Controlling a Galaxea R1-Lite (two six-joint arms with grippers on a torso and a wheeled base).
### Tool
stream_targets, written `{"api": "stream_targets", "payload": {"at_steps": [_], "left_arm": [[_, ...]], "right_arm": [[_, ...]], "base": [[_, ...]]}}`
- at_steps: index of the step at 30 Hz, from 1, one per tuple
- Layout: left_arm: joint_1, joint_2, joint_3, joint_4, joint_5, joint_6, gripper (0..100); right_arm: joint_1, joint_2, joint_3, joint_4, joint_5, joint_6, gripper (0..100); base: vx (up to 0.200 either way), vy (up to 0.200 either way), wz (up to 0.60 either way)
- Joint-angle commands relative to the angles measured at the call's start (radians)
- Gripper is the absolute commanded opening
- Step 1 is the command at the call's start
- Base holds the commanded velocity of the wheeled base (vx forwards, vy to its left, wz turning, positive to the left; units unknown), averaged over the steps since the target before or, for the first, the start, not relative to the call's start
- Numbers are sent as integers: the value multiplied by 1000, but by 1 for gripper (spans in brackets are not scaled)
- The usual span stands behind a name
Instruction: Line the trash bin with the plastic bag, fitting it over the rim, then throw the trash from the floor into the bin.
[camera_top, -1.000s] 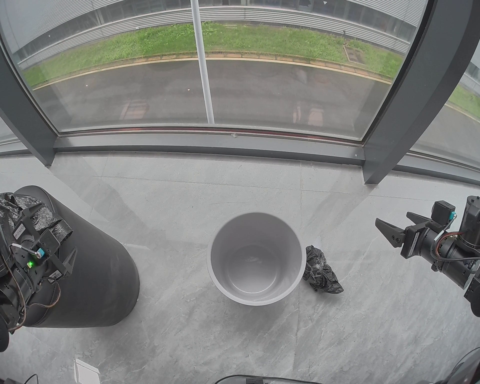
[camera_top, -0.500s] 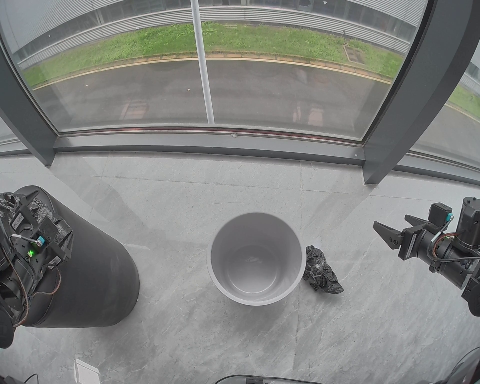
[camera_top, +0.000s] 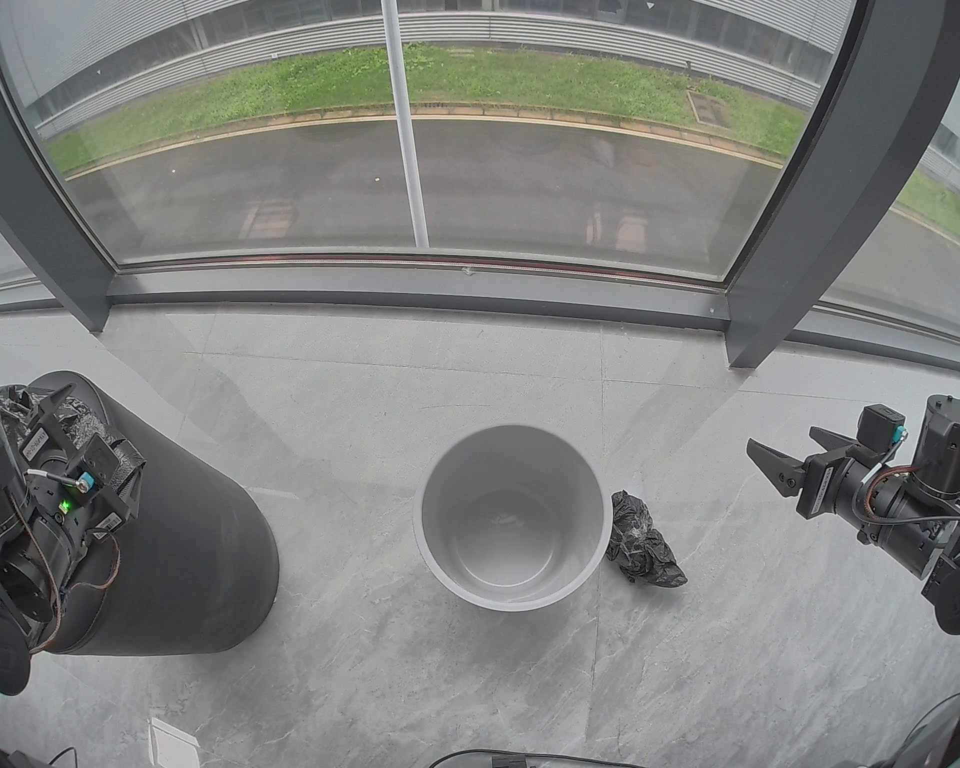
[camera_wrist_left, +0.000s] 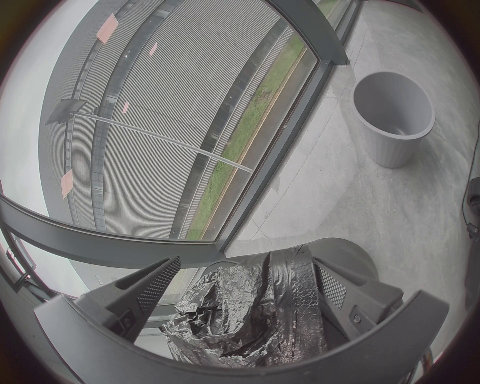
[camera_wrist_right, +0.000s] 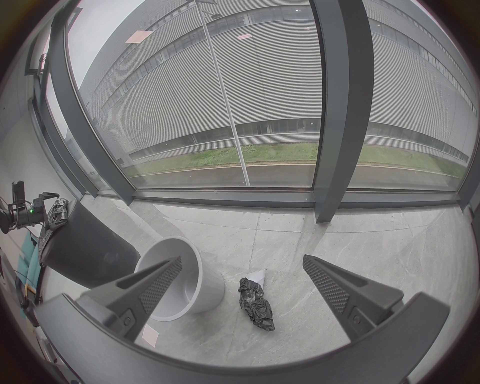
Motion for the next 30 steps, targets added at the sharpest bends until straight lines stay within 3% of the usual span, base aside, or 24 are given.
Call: {"api": "stream_targets", "payload": {"at_steps": [1,17,30], "left_arm": [[1,1,0,0,24,0,100],[15,21,-5,-3,32,-11,100],[17,84,1,-104,32,-9,100]], "right_arm": [[2,0,3,0,1,0,100],[3,0,4,0,1,1,100],[3,0,12,-22,1,1,100]], "base": [[0,0,0],[0,0,0],[0,0,0]]}}
